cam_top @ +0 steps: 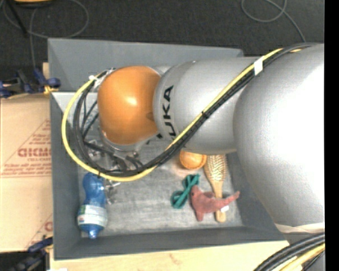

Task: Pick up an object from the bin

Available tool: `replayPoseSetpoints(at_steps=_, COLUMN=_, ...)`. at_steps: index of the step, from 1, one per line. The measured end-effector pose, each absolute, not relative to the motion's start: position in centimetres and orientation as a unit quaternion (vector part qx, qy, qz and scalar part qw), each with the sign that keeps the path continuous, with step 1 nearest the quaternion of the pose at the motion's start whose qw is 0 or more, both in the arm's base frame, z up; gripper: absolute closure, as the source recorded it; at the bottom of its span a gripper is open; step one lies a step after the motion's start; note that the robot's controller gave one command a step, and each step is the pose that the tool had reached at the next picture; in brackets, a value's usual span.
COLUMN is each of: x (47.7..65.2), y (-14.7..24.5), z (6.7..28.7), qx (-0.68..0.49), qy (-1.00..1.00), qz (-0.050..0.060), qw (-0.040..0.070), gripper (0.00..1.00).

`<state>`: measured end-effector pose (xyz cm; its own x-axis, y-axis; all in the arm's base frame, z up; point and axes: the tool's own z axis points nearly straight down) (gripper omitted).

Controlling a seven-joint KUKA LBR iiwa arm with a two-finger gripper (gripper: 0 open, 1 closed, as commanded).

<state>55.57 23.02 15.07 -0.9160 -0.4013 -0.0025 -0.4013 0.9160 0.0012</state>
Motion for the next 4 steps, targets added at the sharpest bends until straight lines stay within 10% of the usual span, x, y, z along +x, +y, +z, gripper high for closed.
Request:
replayPoseSetpoints(at_steps=1, x=55.1, y=23.5, z=11.3, qx=-0.285, qy=0.958, qz=0.000, qw=0.002, gripper=0.00)
replayPoseSetpoints(at_steps=2, x=55.3, y=24.0, z=8.8, qx=-0.354, qy=0.935, qz=-0.002, qw=-0.004, gripper=1.00)
replayPoseSetpoints(at_steps=4, x=55.2, y=23.8, z=9.0, qx=-0.352, qy=0.936, qz=0.000, qw=0.000, gripper=1.00)
